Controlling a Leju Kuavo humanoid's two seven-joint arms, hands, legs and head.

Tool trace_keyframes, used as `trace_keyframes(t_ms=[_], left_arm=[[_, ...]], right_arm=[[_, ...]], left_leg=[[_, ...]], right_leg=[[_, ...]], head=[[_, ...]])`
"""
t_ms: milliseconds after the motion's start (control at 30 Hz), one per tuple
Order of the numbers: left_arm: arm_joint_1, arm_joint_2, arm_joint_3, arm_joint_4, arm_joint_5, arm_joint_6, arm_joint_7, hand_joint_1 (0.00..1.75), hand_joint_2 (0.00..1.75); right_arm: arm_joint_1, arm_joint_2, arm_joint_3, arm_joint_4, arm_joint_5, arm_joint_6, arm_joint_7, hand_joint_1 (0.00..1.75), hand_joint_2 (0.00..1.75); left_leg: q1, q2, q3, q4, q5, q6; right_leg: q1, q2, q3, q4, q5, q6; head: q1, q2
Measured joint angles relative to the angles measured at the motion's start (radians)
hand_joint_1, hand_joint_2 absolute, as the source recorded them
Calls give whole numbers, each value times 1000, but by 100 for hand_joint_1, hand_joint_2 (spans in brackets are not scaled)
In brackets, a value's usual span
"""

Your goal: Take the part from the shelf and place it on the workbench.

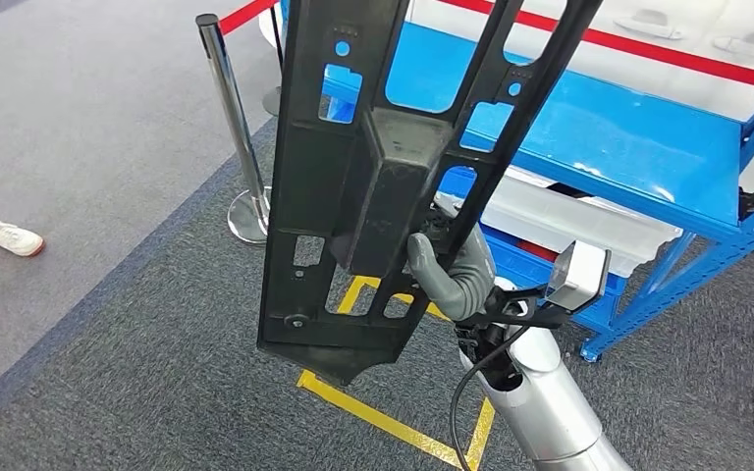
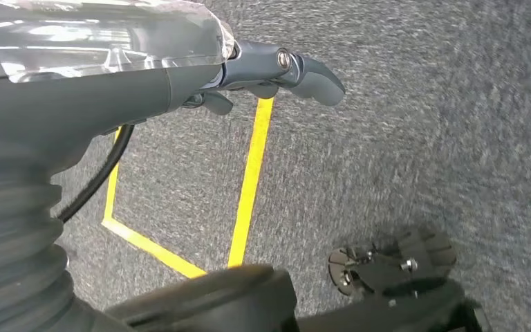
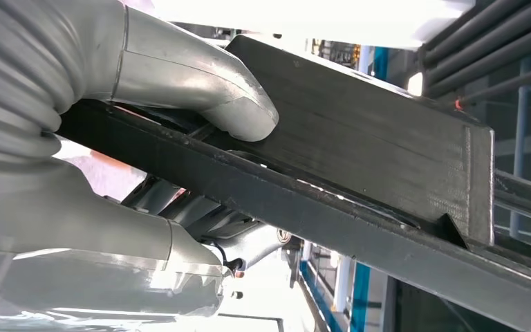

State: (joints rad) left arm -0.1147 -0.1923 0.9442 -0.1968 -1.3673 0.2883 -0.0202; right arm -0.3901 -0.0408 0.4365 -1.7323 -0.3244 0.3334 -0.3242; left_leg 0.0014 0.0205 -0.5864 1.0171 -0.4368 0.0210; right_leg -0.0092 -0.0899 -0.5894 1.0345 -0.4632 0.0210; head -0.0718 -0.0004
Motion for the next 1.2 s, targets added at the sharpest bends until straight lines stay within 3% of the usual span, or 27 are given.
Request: trace_keyframes(t_ms=[33, 100, 167, 200, 233, 300, 367, 400, 467, 533, 600, 633, 667, 700, 733, 767, 833, 900, 967, 1000, 1067, 1133, 1200], left_arm=[[-2, -1, 0, 0, -1, 1, 0, 0, 175], [-5, -2, 0, 0, -2, 4, 1, 0, 175], [-6, -2, 0, 0, -2, 6, 1, 0, 175], [-6, -2, 0, 0, -2, 6, 1, 0, 175], [-6, -2, 0, 0, -3, 6, 1, 0, 175], [-7, -2, 0, 0, -4, 6, 1, 0, 175], [-7, -3, 0, 0, -4, 7, 0, 0, 175], [-7, -3, 0, 0, -4, 7, 0, 0, 175], [-6, -3, 0, 0, -4, 8, -1, 0, 175], [-6, -2, 0, 0, -5, 10, -1, 0, 175], [-8, -1, 0, 0, -5, 15, 0, 0, 175], [-10, 0, 0, 0, -4, 18, 1, 0, 175], [-11, 1, 0, 0, -4, 22, 1, 0, 175], [-12, 2, 0, 0, -4, 24, 1, 0, 175], [-12, 2, 0, 0, -4, 26, 2, 0, 175], [-10, 3, 0, 0, -4, 27, 2, 0, 175], [-9, 4, 0, 0, -4, 28, 3, 0, 175], [-8, 4, 0, 0, -4, 28, 3, 0, 175], [-6, 3, 0, 0, -5, 29, 3, 0, 175], [-6, 3, 0, 0, -5, 30, 3, 0, 175], [-7, 3, -1, 0, -8, 36, 4, 0, 175], [-9, 3, -2, 0, -13, 42, 7, 0, 175], [-10, 3, -6, 0, -17, 44, 9, 0, 175]], right_arm=[[0, 0, -1, -1, 0, 0, 0, 175, 175], [2, 0, -5, -3, 0, 0, -1, 175, 175], [5, -1, -7, -3, 0, 1, -2, 175, 175], [6, -1, -8, -3, 0, 2, -2, 175, 175], [6, -1, -9, -3, 0, 3, -2, 175, 175], [5, -1, -11, -4, 0, 6, -2, 175, 175], [4, -1, -12, -5, 0, 8, -2, 175, 175], [4, -1, -12, -6, 0, 9, -2, 175, 175], [3, -1, -13, -7, 0, 11, -2, 175, 175], [1, 0, -12, -8, 0, 13, -2, 175, 175], [1, 0, -12, -9, 0, 14, -2, 175, 175], [2, 0, -12, -9, 0, 15, -2, 175, 175], [3, 0, -12, -9, 0, 16, -1, 175, 175], [4, 0, -12, -9, 0, 16, -1, 175, 175], [4, 0, -12, -9, 0, 16, -1, 175, 175], [4, 0, -12, -9, 0, 16, -1, 175, 175], [3, 0, -12, -9, 0, 16, -1, 175, 175], [2, 0, -13, -9, 0, 16, -1, 175, 175], [1, 0, -12, -9, 0, 16, -1, 175, 175], [0, 0, -12, -9, 0, 16, -1, 175, 175], [-1, 0, -13, -9, 0, 16, -3, 175, 175], [0, -3, -14, -9, -1, 15, -4, 175, 175], [4, -7, -15, -9, -2, 14, -4, 175, 175]], left_leg=[[1, -9, 0, -2, 3, 6], [-1, -28, -3, -2, 7, 14], [-6, -52, -5, -1, 9, 18], [-8, -66, -6, 0, 9, 19], [-9, -79, -5, 1, 10, 19], [-10, -105, -5, 3, 10, 17], [-9, -126, -11, 6, 13, 11], [-6, -136, -15, 6, 15, 5], [-2, -147, -22, 5, 17, -7], [-5, -106, -41, 43, -10, -16], [-5, -52, -95, 160, -74, -25], [-2, -42, -126, 226, -102, -30], [0, -38, -146, 271, -115, -34], [3, -35, -148, 279, -108, -38], [6, -30, -129, 245, -83, -41], [8, -17, -91, 177, -48, -43], [4, 23, -22, 45, -5, -36], [-3, 37, -4, 1, -2, -19], [-4, 16, -8, -1, 0, -2], [-4, 6, -6, -5, 1, 5], [-1, -15, 0, -11, 4, 15], [-3, -34, 2, -11, 5, 21], [-6, -59, 4, -9, 5, 25]], right_leg=[[-3, 23, -14, 34, -24, 3], [-4, 70, -74, 167, -92, 3], [-3, 84, -127, 275, -124, -1], [-2, 87, -127, 273, -109, -5], [-1, 92, -108, 231, -78, -10], [1, 127, -42, 92, -9, -23], [2, 160, -2, 3, 16, -27], [3, 162, 1, -8, 14, -26], [3, 140, 4, -19, 18, -28], [-1, 114, 11, -34, 25, -35], [-1, 86, 15, -40, 27, -41], [0, 71, 14, -39, 26, -41], [0, 56, 14, -39, 26, -41], [0, 42, 14, -38, 24, -40], [0, 29, 14, -38, 23, -39], [0, 18, 16, -36, 21, -36], [3, 0, 17, -31, 16, -28], [7, -15, 16, -29, 13, -18], [6, -30, 19, -29, 10, -5], [4, -24, 20, -25, 6, 2], [-1, 23, -5, 30, -26, 11], [-3, 71, -73, 156, -80, 13], [-3, 82, -135, 253, -99, 11]], head=[[0, 0], [0, 0], [0, 0], [0, 0], [0, 0], [0, 0], [0, 0], [0, 0], [0, 0], [-1, 0], [-1, 0], [-1, 0], [-1, 0], [-1, 0], [-1, 0], [-1, 0], [-1, 0], [-1, 0], [-1, 0], [-1, 0], [-1, 0], [-1, 0], [-1, 0]])
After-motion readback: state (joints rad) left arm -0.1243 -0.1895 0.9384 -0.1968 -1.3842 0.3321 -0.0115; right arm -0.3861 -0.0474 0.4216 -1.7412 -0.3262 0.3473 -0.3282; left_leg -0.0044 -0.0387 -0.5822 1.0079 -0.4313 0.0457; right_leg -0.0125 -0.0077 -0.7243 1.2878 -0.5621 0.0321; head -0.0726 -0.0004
